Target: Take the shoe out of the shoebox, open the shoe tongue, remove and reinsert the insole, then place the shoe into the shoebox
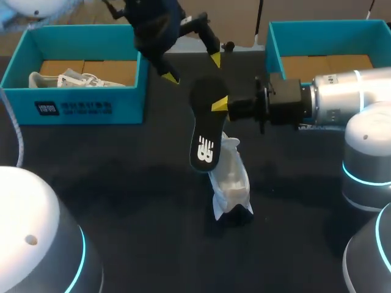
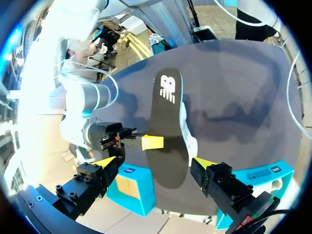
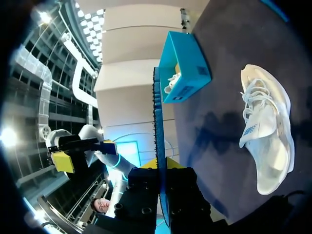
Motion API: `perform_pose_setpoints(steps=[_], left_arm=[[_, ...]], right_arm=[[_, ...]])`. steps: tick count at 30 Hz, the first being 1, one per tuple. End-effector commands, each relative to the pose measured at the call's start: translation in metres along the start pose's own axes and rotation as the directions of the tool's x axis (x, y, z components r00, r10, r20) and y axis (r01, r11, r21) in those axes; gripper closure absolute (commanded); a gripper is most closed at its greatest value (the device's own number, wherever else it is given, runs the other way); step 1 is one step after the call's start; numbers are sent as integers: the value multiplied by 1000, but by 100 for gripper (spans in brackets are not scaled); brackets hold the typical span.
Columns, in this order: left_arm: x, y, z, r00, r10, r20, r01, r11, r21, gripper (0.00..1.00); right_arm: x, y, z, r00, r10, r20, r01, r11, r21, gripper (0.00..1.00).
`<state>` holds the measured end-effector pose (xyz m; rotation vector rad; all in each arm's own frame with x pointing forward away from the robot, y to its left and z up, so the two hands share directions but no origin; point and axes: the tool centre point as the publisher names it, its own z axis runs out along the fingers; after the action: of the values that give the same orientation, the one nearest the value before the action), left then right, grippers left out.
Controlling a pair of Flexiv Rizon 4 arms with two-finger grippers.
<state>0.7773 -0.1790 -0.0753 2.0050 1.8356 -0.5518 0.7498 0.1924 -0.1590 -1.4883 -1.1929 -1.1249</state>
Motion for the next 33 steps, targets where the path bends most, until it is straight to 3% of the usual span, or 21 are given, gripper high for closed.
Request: perform_pose_setpoints(steps=[1, 7, 13, 27, 32, 33], left_arm=[[11, -7, -2, 971, 6, 238, -6, 1000, 0, 0], [13, -10, 0, 922, 26, 387, -29, 1000, 3, 0], [18, -9, 3, 857, 11, 514, -21, 1000, 14, 0], [27, -7, 11, 760, 25, 649, 3, 999, -41, 0], [27, -8, 14, 724, 35, 688, 8, 998, -59, 9], [26, -8, 15, 708, 38, 705, 10, 998, -64, 15]], right_arm=[[2, -4, -7, 1000, 1, 0, -1, 1000, -9, 100], [10, -8, -13, 997, -26, -75, 25, 1000, -13, 100], [18, -11, -17, 995, -36, -88, 35, 999, -17, 100], [31, -11, -17, 991, -41, -126, 40, 999, -7, 100], [35, -11, -15, 989, -42, -140, 43, 999, 4, 100], [37, -11, -14, 988, -47, -149, 49, 999, 9, 100]])
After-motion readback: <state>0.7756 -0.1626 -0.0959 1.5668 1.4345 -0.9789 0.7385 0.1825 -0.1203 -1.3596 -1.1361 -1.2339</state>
